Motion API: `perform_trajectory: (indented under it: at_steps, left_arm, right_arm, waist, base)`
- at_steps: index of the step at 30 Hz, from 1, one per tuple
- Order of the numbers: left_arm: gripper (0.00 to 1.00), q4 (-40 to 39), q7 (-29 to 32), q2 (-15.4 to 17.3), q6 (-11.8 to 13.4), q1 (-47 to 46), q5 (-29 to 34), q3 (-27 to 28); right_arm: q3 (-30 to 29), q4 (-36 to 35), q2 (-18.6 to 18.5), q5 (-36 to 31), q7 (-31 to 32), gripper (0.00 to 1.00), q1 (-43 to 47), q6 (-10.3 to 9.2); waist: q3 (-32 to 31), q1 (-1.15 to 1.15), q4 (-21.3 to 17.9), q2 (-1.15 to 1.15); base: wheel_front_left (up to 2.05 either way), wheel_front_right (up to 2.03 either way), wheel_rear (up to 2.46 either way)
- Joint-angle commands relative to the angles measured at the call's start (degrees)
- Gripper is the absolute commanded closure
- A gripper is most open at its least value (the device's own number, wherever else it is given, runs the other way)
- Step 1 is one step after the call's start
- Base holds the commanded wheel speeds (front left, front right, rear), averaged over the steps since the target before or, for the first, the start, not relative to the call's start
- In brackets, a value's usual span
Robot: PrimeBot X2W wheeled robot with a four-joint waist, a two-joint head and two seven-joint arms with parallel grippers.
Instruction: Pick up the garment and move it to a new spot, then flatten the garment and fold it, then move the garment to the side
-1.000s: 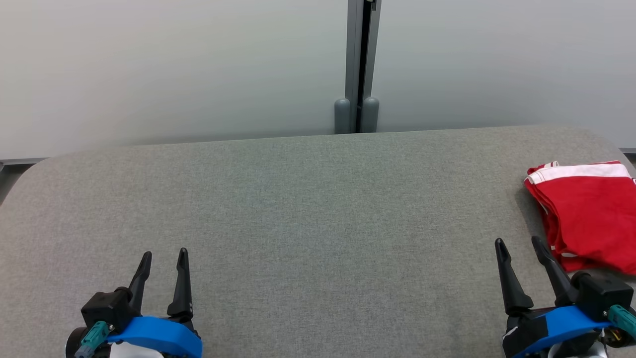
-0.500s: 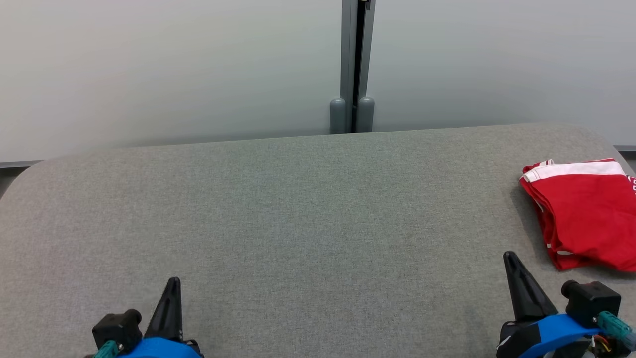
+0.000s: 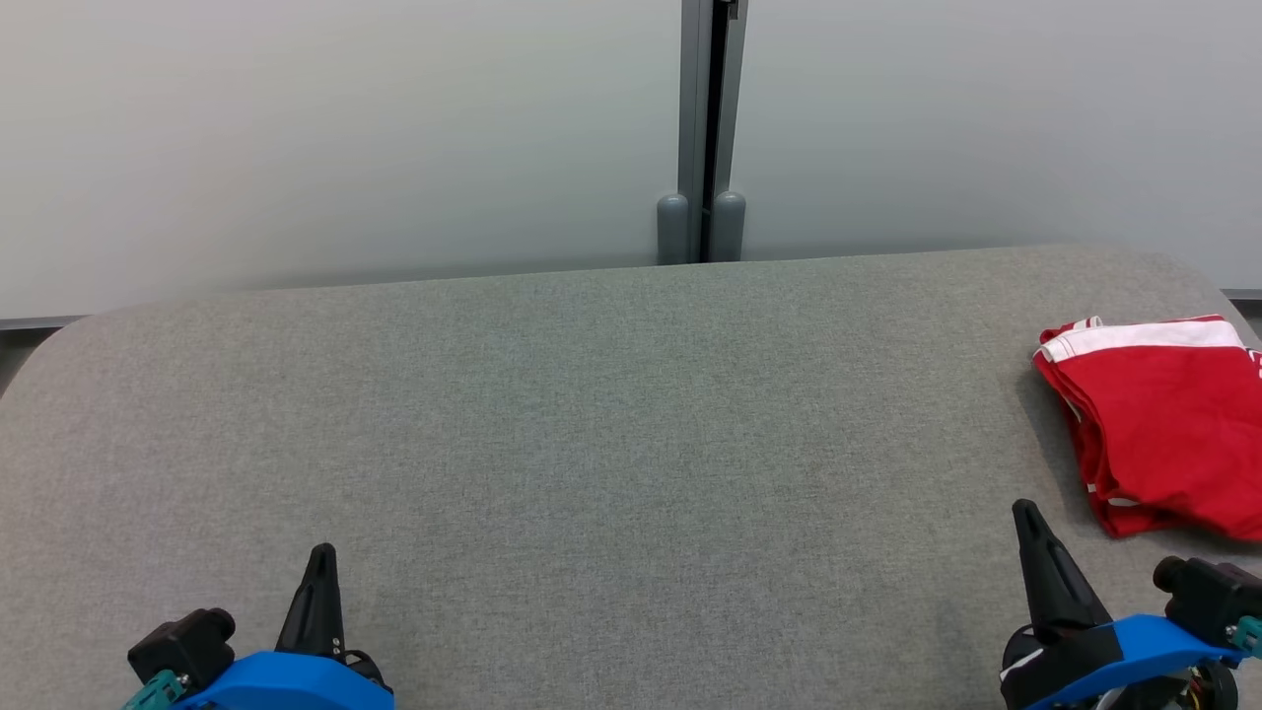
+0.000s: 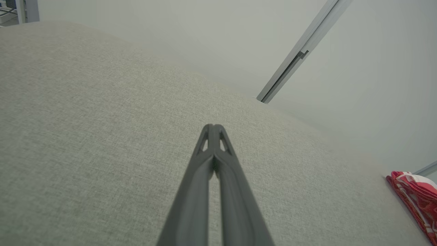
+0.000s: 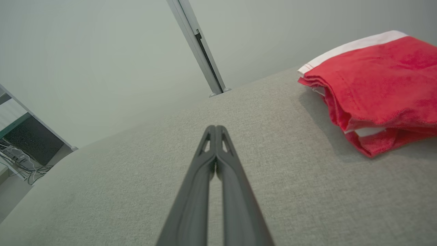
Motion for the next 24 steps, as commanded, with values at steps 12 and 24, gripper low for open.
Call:
perform_trajectory:
  at_steps: [12, 24]
  left_arm:
    - [1.0, -2.9, 3.2, -0.8, -0.8, -2.3, -10.8, 3.0]
    - [1.0, -4.3, 5.7, -1.7, -1.2, -2.6, -18.8, 4.9]
  right_arm:
    - [-1.0, -0.3, 0.4, 12.6, 2.1, 1.0, -2.1, 0.0]
    - [-1.7, 0.1, 0.7, 22.0, 3.7, 1.0, -2.8, 0.0]
  waist:
    - [0.1, 0.0, 0.2, 0.0]
    - [0.1, 0.0, 0.4, 0.0]
  base:
    - [0.0, 0.0, 0.0]
    - [0.0, 0.0, 0.0]
